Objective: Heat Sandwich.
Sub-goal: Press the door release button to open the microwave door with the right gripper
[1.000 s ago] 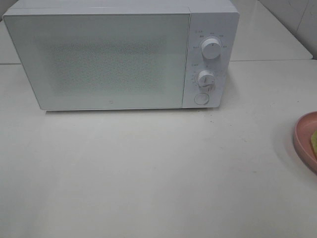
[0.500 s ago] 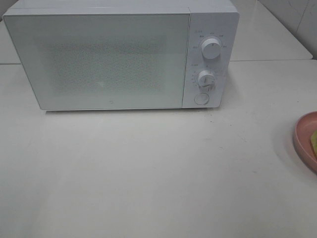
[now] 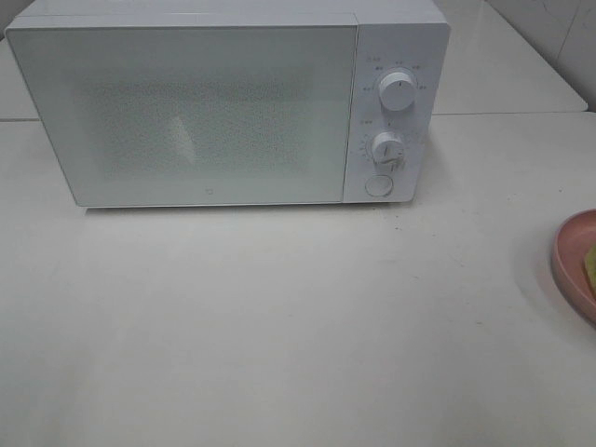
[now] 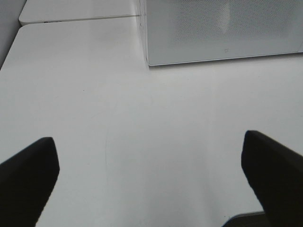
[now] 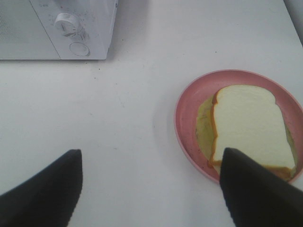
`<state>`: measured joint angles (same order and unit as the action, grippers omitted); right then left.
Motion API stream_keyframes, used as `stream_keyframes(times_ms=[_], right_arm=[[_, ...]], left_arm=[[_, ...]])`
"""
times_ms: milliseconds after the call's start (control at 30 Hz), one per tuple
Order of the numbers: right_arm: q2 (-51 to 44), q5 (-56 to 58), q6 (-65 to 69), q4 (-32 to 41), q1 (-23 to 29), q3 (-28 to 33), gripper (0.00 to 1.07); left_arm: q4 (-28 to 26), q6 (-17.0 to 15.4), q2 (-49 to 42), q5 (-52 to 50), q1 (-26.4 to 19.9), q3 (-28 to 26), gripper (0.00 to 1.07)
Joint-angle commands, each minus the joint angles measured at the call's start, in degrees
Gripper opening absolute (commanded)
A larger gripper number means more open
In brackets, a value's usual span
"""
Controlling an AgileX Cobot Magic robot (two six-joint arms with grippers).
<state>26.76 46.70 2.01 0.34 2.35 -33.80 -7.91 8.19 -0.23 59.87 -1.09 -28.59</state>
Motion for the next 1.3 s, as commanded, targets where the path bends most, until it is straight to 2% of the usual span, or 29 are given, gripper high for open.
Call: stream_keyframes(times_ms=[33,667,1300], right_arm=[[2.2,-3.2,-0.2,0.1,-0.4,0.6,0.76],[21.6,-19.3,-0.6,0.1,-0.4,0.6,0.76],[33.6,-35.1,-0.2,0.2,-0.4,0.6,0.76]], left_arm=[[0.1,0.1,-1.5,-0.8,-0.1,0.1,1.03],[0.1,0.1,-1.5,-0.8,-0.1,0.1,1.03],[0.1,0.1,-1.5,-0.8,-0.1,0.1,1.03]])
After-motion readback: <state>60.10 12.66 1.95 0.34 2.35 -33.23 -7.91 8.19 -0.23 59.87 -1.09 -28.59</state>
